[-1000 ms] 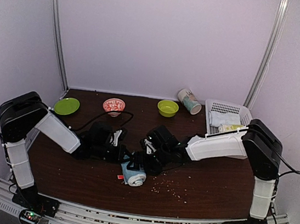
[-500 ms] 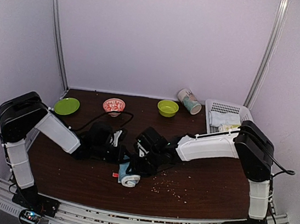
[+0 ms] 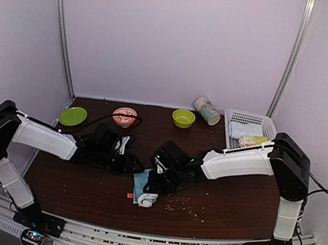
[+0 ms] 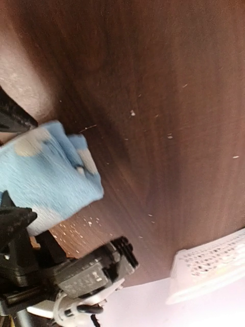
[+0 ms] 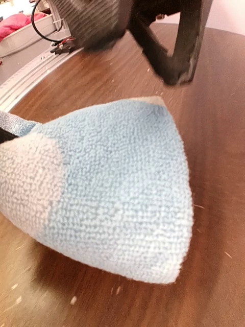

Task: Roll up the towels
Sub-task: Pick up the towel from the center of the board, then place the towel in the bin.

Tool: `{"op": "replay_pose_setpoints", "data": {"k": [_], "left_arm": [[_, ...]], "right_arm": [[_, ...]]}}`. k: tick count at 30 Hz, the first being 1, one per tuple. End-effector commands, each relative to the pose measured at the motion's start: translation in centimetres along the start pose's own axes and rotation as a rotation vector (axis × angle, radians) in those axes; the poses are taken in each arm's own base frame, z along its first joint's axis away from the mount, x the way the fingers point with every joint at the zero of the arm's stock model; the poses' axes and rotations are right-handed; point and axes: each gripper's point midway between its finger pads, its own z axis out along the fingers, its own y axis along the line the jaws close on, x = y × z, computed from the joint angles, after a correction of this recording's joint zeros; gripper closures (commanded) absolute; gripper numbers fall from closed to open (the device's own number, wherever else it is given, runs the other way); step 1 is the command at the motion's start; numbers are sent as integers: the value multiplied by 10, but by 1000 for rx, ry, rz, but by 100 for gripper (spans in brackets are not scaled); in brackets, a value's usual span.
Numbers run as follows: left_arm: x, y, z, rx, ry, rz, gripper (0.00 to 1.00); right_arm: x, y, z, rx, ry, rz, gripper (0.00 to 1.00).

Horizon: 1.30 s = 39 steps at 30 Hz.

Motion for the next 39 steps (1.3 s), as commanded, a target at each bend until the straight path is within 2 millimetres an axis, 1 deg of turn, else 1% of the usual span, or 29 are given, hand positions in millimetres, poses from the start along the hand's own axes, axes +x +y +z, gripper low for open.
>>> {"op": "replay_pose_setpoints", "data": {"k": [1, 3, 5, 7, 9, 12, 15, 17, 19, 21, 22, 25, 27, 32, 37, 39], "left_arm": [[-31, -10, -43, -116, -64, 30, 44], [-47, -21, -62, -128, -116, 46, 41], [-60, -27, -81, -152, -174, 53, 41], [-67, -28, -97, -181, -222, 60, 41], [-69, -25, -109, -200, -263, 62, 41], [-68, -18, -115, -223, -295, 53, 42], [-61, -8, -108, -237, -283, 30, 43], [-56, -4, -102, -238, -265, 16, 43], [-53, 0, -96, -236, -250, 5, 44], [-50, 2, -91, -233, -242, -2, 44], [-49, 2, -88, -227, -240, -7, 44], [-47, 5, -82, -220, -229, -21, 45], [-45, 6, -80, -217, -223, -27, 45], [-39, 11, -76, -222, -207, -38, 46], [-35, 15, -75, -227, -205, -48, 46], [-34, 17, -74, -229, -207, -53, 46]], "right_arm": [[-28, 2, -52, 23, -114, -15, 100], [-39, -1, -72, 28, -158, -13, 100], [-53, -5, -97, 41, -220, -8, 100], [-69, -13, -127, 62, -292, 1, 100], [-86, -23, -162, 87, -376, 10, 100], [-114, -54, -220, 150, -510, 65, 100], [-133, -94, -271, 208, -636, 162, 100], [-141, -128, -299, 260, -715, 251, 100], [-144, -162, -317, 284, -776, 363, 100], [-143, -196, -327, 308, -838, 476, 100], [-142, -209, -330, 308, -863, 524, 100], [-138, -245, -331, 342, -896, 646, 100], [-133, -264, -331, 377, -917, 705, 100], [-120, -298, -338, 439, -977, 821, 100], [-106, -316, -342, 480, -1006, 882, 100], [-101, -323, -339, 486, -999, 909, 100]]}}
